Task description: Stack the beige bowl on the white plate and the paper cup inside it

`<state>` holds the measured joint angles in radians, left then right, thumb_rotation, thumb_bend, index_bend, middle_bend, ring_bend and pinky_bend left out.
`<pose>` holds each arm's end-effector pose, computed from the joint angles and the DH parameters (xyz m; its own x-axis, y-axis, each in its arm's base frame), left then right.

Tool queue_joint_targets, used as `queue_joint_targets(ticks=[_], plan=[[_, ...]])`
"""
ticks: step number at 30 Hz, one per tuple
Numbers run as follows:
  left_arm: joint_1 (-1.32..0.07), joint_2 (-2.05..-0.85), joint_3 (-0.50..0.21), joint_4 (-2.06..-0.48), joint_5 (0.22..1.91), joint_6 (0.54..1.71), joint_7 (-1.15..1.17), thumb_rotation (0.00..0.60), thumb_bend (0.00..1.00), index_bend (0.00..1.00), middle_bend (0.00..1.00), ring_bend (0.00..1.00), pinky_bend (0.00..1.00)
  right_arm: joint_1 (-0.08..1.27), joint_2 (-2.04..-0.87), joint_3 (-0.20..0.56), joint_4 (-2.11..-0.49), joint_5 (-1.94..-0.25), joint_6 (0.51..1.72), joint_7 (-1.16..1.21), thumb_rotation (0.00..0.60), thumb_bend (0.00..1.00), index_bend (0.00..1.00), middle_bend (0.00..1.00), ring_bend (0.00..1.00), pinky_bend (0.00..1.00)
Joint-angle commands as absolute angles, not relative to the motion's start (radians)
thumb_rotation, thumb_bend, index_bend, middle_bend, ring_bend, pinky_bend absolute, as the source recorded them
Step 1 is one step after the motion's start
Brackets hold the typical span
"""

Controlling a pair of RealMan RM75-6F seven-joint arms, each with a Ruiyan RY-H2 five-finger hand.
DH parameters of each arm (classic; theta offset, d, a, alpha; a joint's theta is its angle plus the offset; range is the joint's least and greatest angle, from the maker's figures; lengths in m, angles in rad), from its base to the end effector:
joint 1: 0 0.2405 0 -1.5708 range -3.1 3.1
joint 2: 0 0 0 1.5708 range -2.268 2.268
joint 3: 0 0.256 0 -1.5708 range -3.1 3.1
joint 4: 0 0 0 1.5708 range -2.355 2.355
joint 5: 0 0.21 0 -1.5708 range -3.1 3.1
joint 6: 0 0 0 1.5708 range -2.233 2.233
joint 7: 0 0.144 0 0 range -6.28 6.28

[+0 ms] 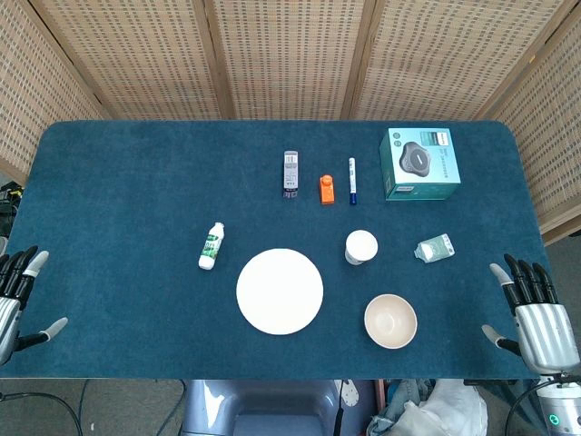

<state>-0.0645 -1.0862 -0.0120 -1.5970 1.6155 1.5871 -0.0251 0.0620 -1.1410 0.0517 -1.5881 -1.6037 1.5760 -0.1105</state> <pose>-0.3018 0.1661 0.1722 0.4164 -0.0541 0.9076 0.9016 -0.1040 -0.4199 -0.2989 -0.1734 0.1606 0.4938 0.0910 0.8648 -0.8619 -0.0808 0.5007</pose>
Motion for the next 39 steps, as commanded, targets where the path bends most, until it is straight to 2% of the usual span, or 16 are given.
queue_joint_targets(ticks=[1,8,13,17,23,33,39], plan=[[-0.064,-1.087,-0.014,-1.599,1.612,1.587,-0.021,0.600,0.00,0.00,0.00,0.00,0.00,0.063,-1.140,0.050,-1.590,-1.603,1.572,-0.116,0.600,0.00,0.00,0.00,0.00,0.00],[-0.067,-1.090,-0.017,-1.601,1.603,1.576,-0.010,0.600,0.00,0.00,0.00,0.00,0.00,0.068,-1.131,0.031,-1.597,-1.629,1.555,-0.109,0.600,0.00,0.00,0.00,0.00,0.00],[-0.075,-1.094,-0.019,-1.601,1.598,1.562,0.003,0.600,0.00,0.00,0.00,0.00,0.00,0.105,-1.142,-0.025,-1.580,-1.751,1.515,-0.058,0.600,0.00,0.01,0.00,0.00,0.00],[-0.078,-1.096,-0.019,-1.603,1.588,1.547,0.009,0.600,0.00,0.00,0.00,0.00,0.00,0.166,-1.174,-0.081,-1.520,-1.854,1.420,-0.048,0.600,0.00,0.06,0.00,0.00,0.00],[-0.072,-1.091,-0.025,-1.612,1.580,1.560,0.007,0.600,0.00,0.00,0.00,0.00,0.00,0.236,-1.216,-0.127,-1.474,-1.937,1.334,0.000,0.600,0.00,0.16,0.00,0.00,0.00],[-0.076,-1.084,-0.033,-1.610,1.561,1.548,-0.011,0.600,0.00,0.00,0.00,0.00,0.00,0.307,-1.303,-0.115,-1.401,-1.922,1.219,-0.025,0.600,0.00,0.22,0.00,0.00,0.00],[-0.075,-1.077,-0.038,-1.611,1.557,1.552,-0.029,0.600,0.00,0.00,0.00,0.00,0.00,0.328,-1.349,-0.102,-1.365,-1.878,1.168,-0.042,0.600,0.12,0.28,0.00,0.00,0.00]])
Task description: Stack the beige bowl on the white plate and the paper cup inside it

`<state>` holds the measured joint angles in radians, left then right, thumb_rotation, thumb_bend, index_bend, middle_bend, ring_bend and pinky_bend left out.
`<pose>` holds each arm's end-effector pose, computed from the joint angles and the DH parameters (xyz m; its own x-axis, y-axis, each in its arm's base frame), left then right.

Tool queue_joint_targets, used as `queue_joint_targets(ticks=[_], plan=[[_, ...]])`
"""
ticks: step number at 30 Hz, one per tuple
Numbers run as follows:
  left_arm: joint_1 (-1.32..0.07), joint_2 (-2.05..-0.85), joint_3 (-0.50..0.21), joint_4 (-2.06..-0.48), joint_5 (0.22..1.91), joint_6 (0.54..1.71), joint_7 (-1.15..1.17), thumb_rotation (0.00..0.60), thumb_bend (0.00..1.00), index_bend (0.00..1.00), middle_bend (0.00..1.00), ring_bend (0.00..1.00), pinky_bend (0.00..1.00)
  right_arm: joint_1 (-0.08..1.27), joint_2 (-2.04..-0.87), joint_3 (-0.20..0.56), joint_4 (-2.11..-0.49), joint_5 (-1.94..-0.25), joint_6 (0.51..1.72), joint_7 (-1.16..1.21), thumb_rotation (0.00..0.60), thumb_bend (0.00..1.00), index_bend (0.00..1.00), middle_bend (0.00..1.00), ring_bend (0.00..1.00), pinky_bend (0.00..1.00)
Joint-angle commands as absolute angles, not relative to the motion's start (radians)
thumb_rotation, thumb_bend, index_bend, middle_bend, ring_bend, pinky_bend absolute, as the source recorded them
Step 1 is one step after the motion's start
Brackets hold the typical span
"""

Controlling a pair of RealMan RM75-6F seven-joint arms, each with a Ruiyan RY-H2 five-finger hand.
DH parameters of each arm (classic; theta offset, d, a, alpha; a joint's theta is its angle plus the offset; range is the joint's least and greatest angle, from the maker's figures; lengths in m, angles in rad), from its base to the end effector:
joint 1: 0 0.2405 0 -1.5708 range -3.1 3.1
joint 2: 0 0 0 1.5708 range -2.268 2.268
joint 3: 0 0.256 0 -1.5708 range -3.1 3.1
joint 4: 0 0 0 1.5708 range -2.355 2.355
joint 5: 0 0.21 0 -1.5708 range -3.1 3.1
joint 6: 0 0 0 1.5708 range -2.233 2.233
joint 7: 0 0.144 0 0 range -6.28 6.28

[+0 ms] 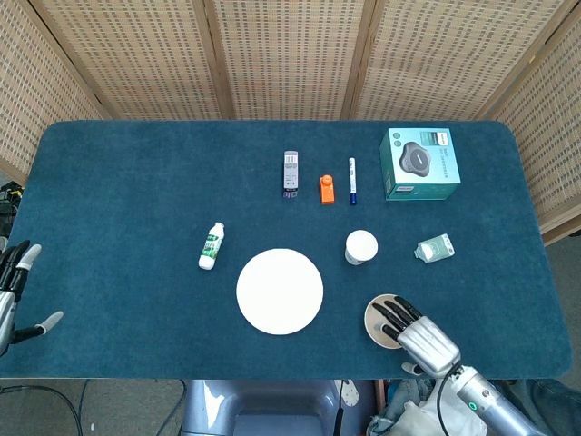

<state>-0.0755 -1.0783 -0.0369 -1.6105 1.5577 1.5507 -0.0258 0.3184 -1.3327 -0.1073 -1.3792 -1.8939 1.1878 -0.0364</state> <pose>-0.3055 0.1753 0.1757 0.4114 -0.0482 0.9102 0.9086 -0.0575 -0.4137 -0.2763 -0.1935 0.0317 0.6257 -0.2517 0.7383 -0.6994 -0.6002 0.3881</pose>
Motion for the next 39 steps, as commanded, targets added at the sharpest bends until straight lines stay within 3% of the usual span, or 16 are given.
queue_joint_targets(ticks=[1,10,16,26,33,39], plan=[[-0.074,-1.076,-0.038,-1.611,1.557,1.553,-0.032,0.600,0.00,0.00,0.00,0.00,0.00,0.332,-1.357,-0.100,-1.358,-1.870,1.161,-0.042,0.600,0.15,0.29,0.00,0.00,0.00],[-0.075,-1.072,-0.042,-1.609,1.550,1.551,-0.044,0.600,0.00,0.00,0.00,0.00,0.00,0.341,-1.394,-0.098,-1.314,-1.845,1.178,-0.012,0.600,0.43,0.54,0.00,0.00,0.00],[-0.075,-1.072,-0.041,-1.611,1.551,1.550,-0.042,0.600,0.00,0.00,0.00,0.00,0.00,0.343,-1.400,-0.106,-1.302,-1.871,1.246,0.034,0.600,0.44,0.62,0.00,0.00,0.00],[-0.077,-1.068,-0.041,-1.614,1.545,1.542,-0.049,0.600,0.00,0.00,0.00,0.00,0.00,0.392,-1.354,-0.053,-1.393,-1.908,1.353,0.097,0.600,0.44,0.64,0.00,0.00,0.00],[-0.080,-1.065,-0.044,-1.615,1.537,1.532,-0.054,0.600,0.00,0.00,0.00,0.00,0.00,0.515,-1.336,0.025,-1.495,-1.921,1.280,0.094,0.600,0.44,0.65,0.00,0.00,0.00],[-0.085,-1.066,-0.046,-1.614,1.528,1.521,-0.053,0.600,0.00,0.00,0.00,0.00,0.00,0.637,-1.390,0.078,-1.509,-1.876,1.128,0.113,0.600,0.44,0.65,0.00,0.00,0.00]])
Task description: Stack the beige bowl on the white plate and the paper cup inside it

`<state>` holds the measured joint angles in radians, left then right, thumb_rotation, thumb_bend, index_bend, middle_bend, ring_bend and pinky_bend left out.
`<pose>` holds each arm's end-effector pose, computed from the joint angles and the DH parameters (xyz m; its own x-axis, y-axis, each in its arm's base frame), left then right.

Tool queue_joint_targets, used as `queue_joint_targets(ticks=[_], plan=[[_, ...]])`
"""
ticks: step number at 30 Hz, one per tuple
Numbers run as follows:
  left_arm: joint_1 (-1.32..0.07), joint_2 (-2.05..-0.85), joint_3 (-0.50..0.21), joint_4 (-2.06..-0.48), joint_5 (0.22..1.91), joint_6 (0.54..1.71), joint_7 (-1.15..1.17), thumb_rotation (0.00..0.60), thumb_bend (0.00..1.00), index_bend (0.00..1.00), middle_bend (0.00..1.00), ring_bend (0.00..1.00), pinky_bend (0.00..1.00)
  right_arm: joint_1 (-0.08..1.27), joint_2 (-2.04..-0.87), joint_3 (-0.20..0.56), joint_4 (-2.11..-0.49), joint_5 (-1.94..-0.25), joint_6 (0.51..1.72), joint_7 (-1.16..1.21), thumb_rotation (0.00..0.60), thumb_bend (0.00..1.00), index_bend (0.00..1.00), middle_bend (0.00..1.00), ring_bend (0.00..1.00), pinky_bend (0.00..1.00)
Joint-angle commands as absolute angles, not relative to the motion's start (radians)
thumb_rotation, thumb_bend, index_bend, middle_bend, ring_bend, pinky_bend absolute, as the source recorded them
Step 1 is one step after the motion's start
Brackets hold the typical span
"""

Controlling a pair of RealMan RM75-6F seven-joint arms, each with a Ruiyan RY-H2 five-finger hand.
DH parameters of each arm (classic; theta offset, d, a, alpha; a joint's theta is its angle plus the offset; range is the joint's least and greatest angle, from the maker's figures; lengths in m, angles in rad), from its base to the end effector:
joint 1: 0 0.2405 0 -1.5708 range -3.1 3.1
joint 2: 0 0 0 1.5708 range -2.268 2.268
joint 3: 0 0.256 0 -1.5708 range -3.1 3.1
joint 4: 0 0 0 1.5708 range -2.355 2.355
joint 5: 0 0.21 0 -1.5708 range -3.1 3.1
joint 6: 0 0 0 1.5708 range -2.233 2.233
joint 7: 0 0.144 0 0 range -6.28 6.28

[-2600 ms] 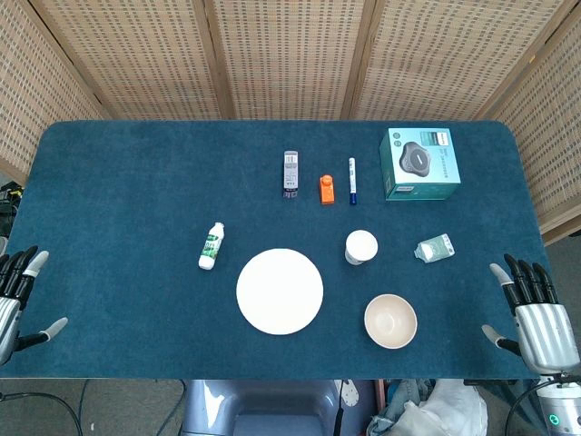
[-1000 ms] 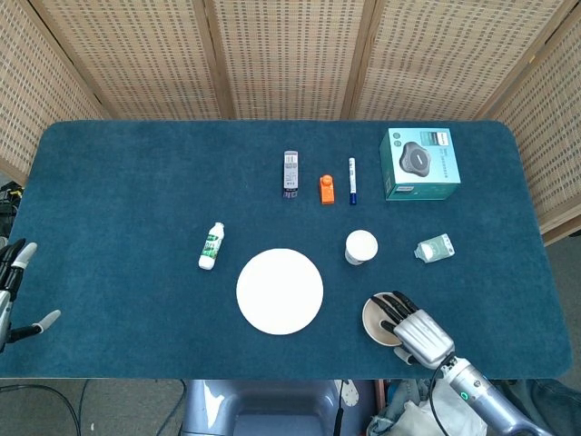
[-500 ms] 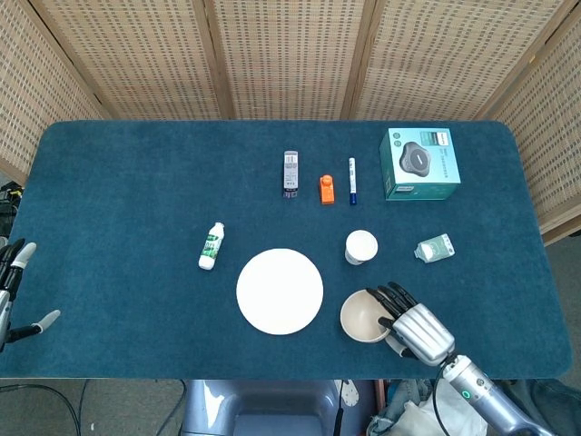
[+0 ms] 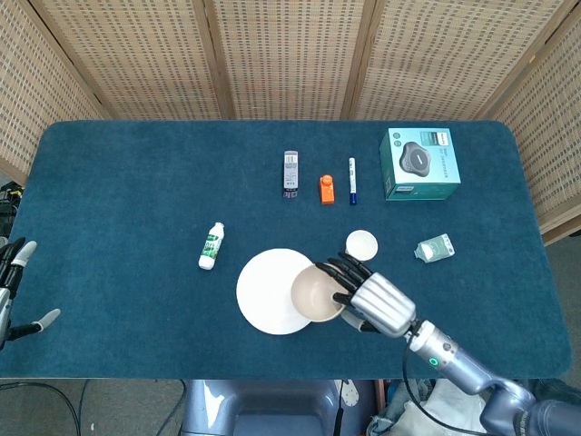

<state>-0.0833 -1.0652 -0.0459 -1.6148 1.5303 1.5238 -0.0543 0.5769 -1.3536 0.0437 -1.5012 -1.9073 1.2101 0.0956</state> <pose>-0.3085 0.1798 0.1790 0.3930 -0.0338 0.9189 0.9183 -0.0381 -0.3941 -0.1590 -0.2688 0.0386 0.4201 -0.1111 0.9006 -0.6208 -0.7591 0.1960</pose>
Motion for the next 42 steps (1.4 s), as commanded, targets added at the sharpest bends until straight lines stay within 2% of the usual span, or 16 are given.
queue_joint_targets(ticks=[1,13,22,28,30,32,34,39,42], plan=[[-0.086,-1.067,-0.047,-1.613,1.525,1.518,-0.051,0.600,0.00,0.00,0.00,0.00,0.00,0.660,-1.412,0.089,-1.496,-1.861,1.100,0.118,0.600,0.44,0.65,0.00,0.00,0.00],[-0.102,-1.070,-0.056,-1.606,1.488,1.473,-0.049,0.600,0.00,0.00,0.00,0.00,0.00,0.774,-1.646,0.156,-1.297,-1.710,0.945,0.027,0.600,0.44,0.65,0.00,0.00,0.00],[-0.114,-1.068,-0.059,-1.606,1.465,1.442,-0.054,0.600,0.00,0.00,0.00,0.00,0.00,0.803,-1.713,0.145,-1.230,-1.651,0.892,-0.004,0.600,0.44,0.65,0.00,0.00,0.00],[-0.117,-1.069,-0.060,-1.607,1.457,1.434,-0.048,0.600,0.00,0.00,0.00,0.00,0.00,0.806,-1.733,0.132,-1.222,-1.641,0.906,0.001,0.600,0.44,0.64,0.00,0.00,0.00],[-0.118,-1.069,-0.060,-1.609,1.456,1.432,-0.046,0.600,0.00,0.00,0.00,0.00,0.00,0.810,-1.731,0.128,-1.227,-1.639,0.905,-0.004,0.600,0.41,0.56,0.00,0.00,0.00],[-0.118,-1.069,-0.060,-1.611,1.456,1.432,-0.042,0.600,0.00,0.00,0.00,0.00,0.00,0.815,-1.721,0.119,-1.236,-1.638,0.895,-0.014,0.600,0.30,0.36,0.00,0.00,0.00],[-0.117,-1.069,-0.060,-1.612,1.457,1.434,-0.041,0.600,0.00,0.00,0.00,0.00,0.00,0.814,-1.711,0.111,-1.244,-1.636,0.891,-0.036,0.600,0.23,0.25,0.00,0.00,0.00],[-0.116,-1.069,-0.059,-1.610,1.461,1.440,-0.045,0.600,0.00,0.00,0.00,0.00,0.00,0.791,-1.664,0.092,-1.297,-1.638,0.922,-0.136,0.600,0.21,0.22,0.00,0.00,0.00],[-0.115,-1.068,-0.059,-1.611,1.464,1.443,-0.048,0.600,0.00,0.00,0.00,0.00,0.00,0.750,-1.563,0.059,-1.408,-1.670,0.992,-0.158,0.600,0.18,0.22,0.00,0.00,0.00]])
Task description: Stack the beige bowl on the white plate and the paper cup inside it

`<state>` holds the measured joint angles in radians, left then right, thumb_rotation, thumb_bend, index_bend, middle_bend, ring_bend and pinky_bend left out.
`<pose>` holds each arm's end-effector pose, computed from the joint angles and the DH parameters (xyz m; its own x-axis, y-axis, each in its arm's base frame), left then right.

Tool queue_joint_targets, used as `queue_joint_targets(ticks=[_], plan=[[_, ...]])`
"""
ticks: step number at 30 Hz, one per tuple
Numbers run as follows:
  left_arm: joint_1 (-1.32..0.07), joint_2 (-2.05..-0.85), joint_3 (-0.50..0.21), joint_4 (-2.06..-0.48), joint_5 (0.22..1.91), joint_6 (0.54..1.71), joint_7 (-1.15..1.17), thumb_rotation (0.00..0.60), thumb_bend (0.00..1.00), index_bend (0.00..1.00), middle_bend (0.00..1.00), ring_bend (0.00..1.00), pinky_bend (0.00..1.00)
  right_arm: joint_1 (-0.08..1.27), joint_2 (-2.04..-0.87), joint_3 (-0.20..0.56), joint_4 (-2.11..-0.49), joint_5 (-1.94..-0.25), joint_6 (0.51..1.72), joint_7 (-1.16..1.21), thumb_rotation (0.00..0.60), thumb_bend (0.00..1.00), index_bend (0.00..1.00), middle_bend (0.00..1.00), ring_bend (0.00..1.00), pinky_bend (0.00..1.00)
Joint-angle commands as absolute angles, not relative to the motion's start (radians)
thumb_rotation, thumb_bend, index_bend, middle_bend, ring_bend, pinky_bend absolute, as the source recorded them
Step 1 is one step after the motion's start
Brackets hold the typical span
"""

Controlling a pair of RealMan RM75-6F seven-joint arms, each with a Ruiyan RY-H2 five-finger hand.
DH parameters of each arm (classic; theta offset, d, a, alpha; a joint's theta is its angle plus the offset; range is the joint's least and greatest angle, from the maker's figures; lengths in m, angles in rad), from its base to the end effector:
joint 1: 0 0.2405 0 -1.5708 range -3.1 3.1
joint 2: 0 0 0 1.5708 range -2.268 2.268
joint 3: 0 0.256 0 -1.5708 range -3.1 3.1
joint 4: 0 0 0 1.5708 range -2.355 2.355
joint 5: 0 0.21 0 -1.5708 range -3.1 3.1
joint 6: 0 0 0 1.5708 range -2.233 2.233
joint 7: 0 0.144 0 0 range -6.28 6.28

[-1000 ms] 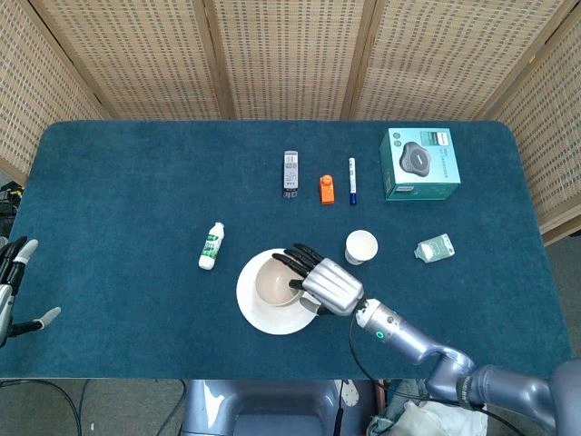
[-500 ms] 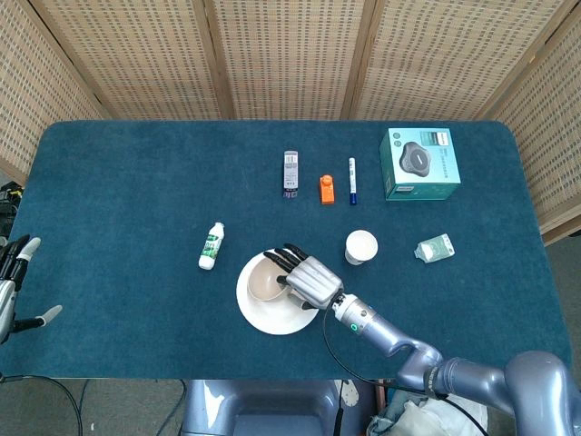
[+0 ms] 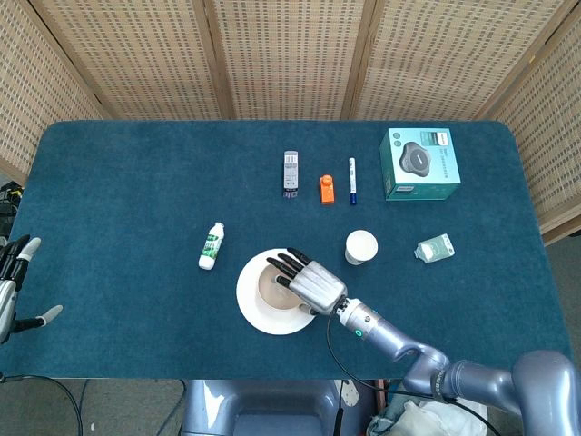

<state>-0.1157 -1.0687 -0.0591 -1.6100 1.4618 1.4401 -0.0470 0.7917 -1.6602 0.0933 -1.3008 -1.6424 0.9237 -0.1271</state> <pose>-0.3161 0.1930 0.1736 0.3955 0.0203 0.9183 0.9184 0.0035 -0.3956 -0.1114 -0.3134 -0.0639 0.5822 -0.1476 0.7995 -0.5877 -0.7560 0.2883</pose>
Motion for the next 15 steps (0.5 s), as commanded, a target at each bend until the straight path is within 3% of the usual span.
queue_joint_targets(ticks=[1,8,15], plan=[[-0.115,-1.068,-0.058,-1.611,1.465,1.444,-0.049,0.600,0.00,0.00,0.00,0.00,0.00,0.747,-1.550,0.057,-1.424,-1.671,0.997,-0.160,0.600,0.18,0.22,0.00,0.00,0.00],[-0.111,-1.066,-0.055,-1.614,1.474,1.453,-0.050,0.600,0.00,0.00,0.00,0.00,0.00,0.715,-1.435,0.085,-1.513,-1.637,1.059,-0.151,0.600,0.17,0.22,0.00,0.00,0.00],[-0.109,-1.065,-0.053,-1.617,1.483,1.460,-0.049,0.600,0.00,0.00,0.00,0.00,0.00,0.689,-1.341,0.129,-1.526,-1.485,1.017,-0.136,0.600,0.17,0.22,0.00,0.00,0.00]])
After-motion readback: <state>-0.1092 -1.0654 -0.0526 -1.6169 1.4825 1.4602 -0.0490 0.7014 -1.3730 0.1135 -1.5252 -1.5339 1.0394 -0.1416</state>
